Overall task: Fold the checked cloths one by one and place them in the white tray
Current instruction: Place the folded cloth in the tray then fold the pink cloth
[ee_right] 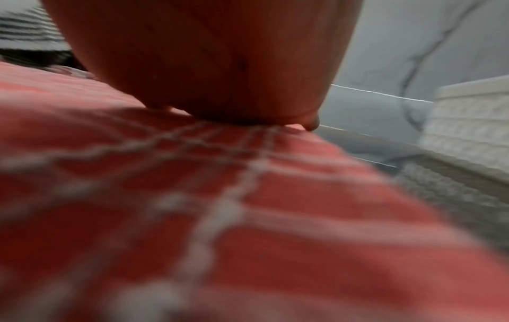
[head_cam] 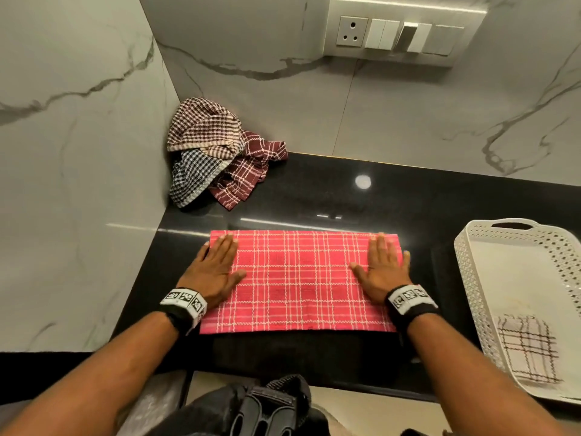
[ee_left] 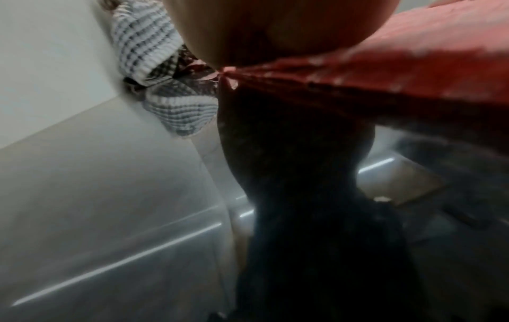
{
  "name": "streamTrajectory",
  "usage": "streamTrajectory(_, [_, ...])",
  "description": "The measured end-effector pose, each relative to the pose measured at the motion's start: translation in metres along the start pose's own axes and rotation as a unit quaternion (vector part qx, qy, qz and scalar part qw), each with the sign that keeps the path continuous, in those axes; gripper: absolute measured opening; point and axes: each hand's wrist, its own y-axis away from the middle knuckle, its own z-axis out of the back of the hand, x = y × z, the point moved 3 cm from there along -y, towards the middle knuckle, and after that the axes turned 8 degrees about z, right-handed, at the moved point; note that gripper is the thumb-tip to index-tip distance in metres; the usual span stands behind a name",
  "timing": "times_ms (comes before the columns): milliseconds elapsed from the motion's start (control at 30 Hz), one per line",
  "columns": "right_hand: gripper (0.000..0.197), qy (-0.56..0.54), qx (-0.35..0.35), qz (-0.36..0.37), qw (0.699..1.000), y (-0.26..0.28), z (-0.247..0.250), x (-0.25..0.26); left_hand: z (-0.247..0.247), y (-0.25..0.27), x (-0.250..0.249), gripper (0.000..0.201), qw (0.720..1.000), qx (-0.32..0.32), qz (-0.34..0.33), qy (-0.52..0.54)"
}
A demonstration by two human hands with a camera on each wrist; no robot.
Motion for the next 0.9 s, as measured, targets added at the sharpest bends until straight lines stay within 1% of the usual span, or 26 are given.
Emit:
streamTrajectory(67, [0.093,0.013,0.003,-0.053,0.999,0.005,0.004,-0.008,0.003,0.003,0.002,0.081,1.000,0.011,0.024,0.001])
streamTrajectory(100, [0.091,0.023,-0.003,-0.061,0.998,0.006,0.007,0.000,0.007,0.002,-0.005,0.081,0.999,0.019,0.029,0.006])
streamTrajectory(133, [0.088,0.023,-0.019,-0.048,0.998,0.007,0.010,0.015,0.012,0.001,-0.017,0.080,0.999,0.023,0.022,0.012])
streamTrajectory(167, [0.084,0.014,-0.037,-0.008,0.999,0.009,0.012,0.038,0.017,-0.001,-0.033,0.077,1.000,0.015,0.000,0.019])
streamTrajectory(200, [0.079,0.000,-0.047,0.050,0.998,0.011,0.011,0.065,0.021,-0.001,-0.052,0.074,0.999,0.001,-0.031,0.023])
streamTrajectory(267, [0.071,-0.012,-0.022,0.162,0.986,0.014,0.001,0.119,0.023,-0.003,-0.089,0.070,0.996,-0.008,-0.093,0.016])
streamTrajectory(300, [0.069,-0.007,0.002,0.189,0.982,0.016,-0.007,0.137,0.019,-0.003,-0.101,0.069,0.994,-0.002,-0.110,0.003])
streamTrajectory(333, [0.069,0.002,0.019,0.196,0.980,0.015,-0.015,0.142,0.014,-0.003,-0.106,0.070,0.993,0.007,-0.114,-0.009])
streamTrajectory(400, [0.075,0.006,0.024,0.169,0.985,0.014,-0.023,0.123,0.003,0.002,-0.089,0.075,0.996,0.016,-0.091,-0.013])
streamTrajectory(500, [0.086,-0.009,0.006,0.067,0.998,0.021,-0.025,0.051,-0.009,0.015,-0.031,0.078,0.999,0.015,-0.026,0.021])
streamTrajectory(567, [0.089,-0.018,0.003,0.004,1.000,0.030,-0.021,0.007,-0.009,0.025,0.000,0.078,0.999,0.023,0.018,0.015])
streamTrajectory(600, [0.090,-0.021,0.010,-0.016,1.000,0.034,-0.019,-0.006,-0.008,0.028,0.008,0.078,0.999,0.033,0.035,0.008])
streamTrajectory(667, [0.091,-0.015,0.019,-0.032,0.999,0.037,-0.015,-0.008,-0.004,0.028,0.006,0.079,0.997,0.049,0.055,-0.005])
streamTrajectory(700, [0.089,-0.005,0.014,-0.017,1.000,0.040,-0.013,0.003,0.000,0.029,-0.003,0.079,0.997,0.046,0.053,-0.009])
streamTrajectory(733, [0.086,0.000,0.006,0.013,1.000,0.043,-0.013,0.022,0.004,0.029,-0.018,0.078,0.998,0.039,0.040,-0.004])
streamTrajectory(800, [0.078,-0.007,-0.012,0.105,0.994,0.052,-0.020,0.069,0.007,0.031,-0.059,0.074,1.000,0.014,-0.007,0.021])
streamTrajectory(833, [0.075,-0.013,-0.011,0.145,0.989,0.057,-0.028,0.092,0.005,0.033,-0.082,0.072,0.999,0.006,-0.031,0.022])
streamTrajectory(900, [0.071,-0.022,0.010,0.187,0.982,0.065,-0.046,0.120,-0.006,0.040,-0.121,0.070,0.997,0.011,-0.070,0.000])
